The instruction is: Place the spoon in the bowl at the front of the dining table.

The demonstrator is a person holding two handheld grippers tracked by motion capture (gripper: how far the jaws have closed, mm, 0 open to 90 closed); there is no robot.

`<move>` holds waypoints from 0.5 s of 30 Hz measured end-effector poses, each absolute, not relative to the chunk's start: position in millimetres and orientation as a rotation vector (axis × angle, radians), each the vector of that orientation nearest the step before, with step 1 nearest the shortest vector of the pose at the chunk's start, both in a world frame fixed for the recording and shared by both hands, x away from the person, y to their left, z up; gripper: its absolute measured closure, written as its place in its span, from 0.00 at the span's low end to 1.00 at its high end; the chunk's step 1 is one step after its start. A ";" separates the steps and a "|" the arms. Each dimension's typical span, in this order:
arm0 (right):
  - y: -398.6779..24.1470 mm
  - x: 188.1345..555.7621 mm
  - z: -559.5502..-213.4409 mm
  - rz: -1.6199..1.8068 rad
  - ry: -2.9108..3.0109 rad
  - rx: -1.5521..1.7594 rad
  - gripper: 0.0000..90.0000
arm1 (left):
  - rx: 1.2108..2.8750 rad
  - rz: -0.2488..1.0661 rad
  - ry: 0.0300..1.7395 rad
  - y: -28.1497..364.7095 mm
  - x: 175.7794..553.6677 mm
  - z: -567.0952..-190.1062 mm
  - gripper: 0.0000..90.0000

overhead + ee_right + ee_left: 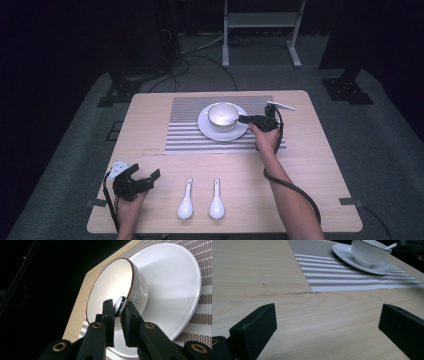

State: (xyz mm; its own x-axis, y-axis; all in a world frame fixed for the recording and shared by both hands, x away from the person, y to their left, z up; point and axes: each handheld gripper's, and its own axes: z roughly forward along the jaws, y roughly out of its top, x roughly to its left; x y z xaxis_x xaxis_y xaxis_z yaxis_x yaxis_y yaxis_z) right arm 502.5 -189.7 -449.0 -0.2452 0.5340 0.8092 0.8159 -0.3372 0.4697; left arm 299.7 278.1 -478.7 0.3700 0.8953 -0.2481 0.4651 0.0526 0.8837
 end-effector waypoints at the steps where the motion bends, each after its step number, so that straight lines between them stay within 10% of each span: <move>1: -189.8 502.3 -449.4 -1.611 -1.630 -1.749 0.88 | 1.579 0.512 1.253 278.2 299.7 -478.8 0.00; 15: -189.5 498.2 -454.7 -1.596 -1.631 -1.705 0.82 | 1.584 0.515 1.251 277.4 299.7 -478.7 0.00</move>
State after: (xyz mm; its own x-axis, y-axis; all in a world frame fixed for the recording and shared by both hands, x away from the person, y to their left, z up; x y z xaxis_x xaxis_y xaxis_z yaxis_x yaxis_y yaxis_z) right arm 498.2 -189.5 -454.7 -0.2561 0.5089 0.8219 0.8325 -0.3160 0.4551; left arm 299.7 277.4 -478.7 0.3712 0.8960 -0.2436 0.4652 0.0476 0.8839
